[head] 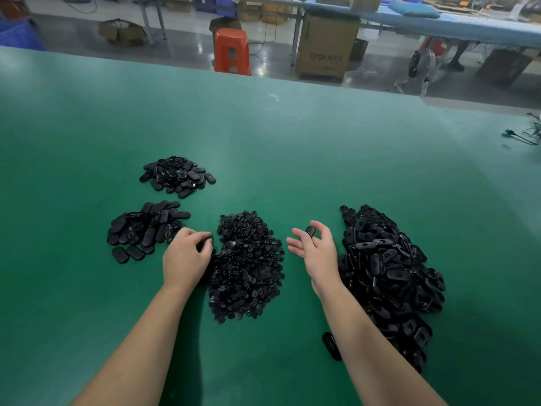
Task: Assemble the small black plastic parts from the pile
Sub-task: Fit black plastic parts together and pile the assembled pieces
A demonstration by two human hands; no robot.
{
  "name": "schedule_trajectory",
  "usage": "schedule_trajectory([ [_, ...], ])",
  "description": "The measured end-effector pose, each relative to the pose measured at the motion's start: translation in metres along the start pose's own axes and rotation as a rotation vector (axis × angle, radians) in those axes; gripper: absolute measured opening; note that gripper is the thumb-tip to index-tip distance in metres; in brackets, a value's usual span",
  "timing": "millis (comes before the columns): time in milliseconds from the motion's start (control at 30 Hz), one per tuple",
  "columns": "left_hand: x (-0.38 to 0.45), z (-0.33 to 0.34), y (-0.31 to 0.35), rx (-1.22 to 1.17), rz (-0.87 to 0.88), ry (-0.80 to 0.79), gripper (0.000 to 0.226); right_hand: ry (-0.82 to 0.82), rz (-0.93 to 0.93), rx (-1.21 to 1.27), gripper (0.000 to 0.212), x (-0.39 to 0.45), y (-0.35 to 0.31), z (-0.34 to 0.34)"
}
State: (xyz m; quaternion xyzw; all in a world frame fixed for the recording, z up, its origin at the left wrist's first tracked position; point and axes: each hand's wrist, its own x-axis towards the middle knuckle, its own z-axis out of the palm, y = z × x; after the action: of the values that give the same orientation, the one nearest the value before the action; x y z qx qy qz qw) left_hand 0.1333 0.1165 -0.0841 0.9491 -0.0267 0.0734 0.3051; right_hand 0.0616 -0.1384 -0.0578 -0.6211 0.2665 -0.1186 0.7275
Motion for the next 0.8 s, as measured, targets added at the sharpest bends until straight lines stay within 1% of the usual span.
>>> schedule_trajectory([
  [33, 0.000, -0.001, 0.001, -0.002, 0.001, 0.001, 0.016, -0.008, -0.002, 0.014, 0.012, -0.001, 0.000, 0.001],
  [67, 0.000, -0.001, 0.002, -0.001, 0.002, -0.002, 0.014, -0.015, -0.004, 0.023, 0.010, -0.003, 0.000, 0.002],
  [167, -0.001, -0.004, 0.006, 0.015, 0.009, -0.025, 0.008, -0.023, -0.031, 0.002, 0.016, -0.007, 0.003, 0.003],
  [233, -0.002, -0.007, 0.008, -0.004, 0.012, -0.033, 0.006, -0.002, -0.053, -0.052, 0.016, -0.010, 0.005, 0.001],
  [367, -0.002, -0.009, 0.008, -0.102, 0.007, -0.008, 0.007, 0.027, -0.040, 0.005, 0.017, -0.013, 0.009, -0.003],
  [467, -0.002, -0.009, 0.007, -0.138, -0.014, 0.003, 0.006, -0.021, -0.051, 0.050, 0.013, -0.014, 0.011, -0.007],
  [600, -0.003, -0.007, 0.006, -0.179, -0.030, 0.014, 0.007, -0.070, -0.078, -0.017, 0.007, -0.014, 0.016, -0.005],
  [700, -0.003, -0.008, 0.007, -0.247, -0.081, 0.004, 0.010, -0.076, -0.075, -0.040, 0.012, -0.011, 0.019, -0.004],
  [800, 0.000, -0.012, 0.015, -0.397, -0.150, 0.016, 0.017, -0.081, -0.078, -0.092, 0.017, -0.009, 0.021, -0.003],
])
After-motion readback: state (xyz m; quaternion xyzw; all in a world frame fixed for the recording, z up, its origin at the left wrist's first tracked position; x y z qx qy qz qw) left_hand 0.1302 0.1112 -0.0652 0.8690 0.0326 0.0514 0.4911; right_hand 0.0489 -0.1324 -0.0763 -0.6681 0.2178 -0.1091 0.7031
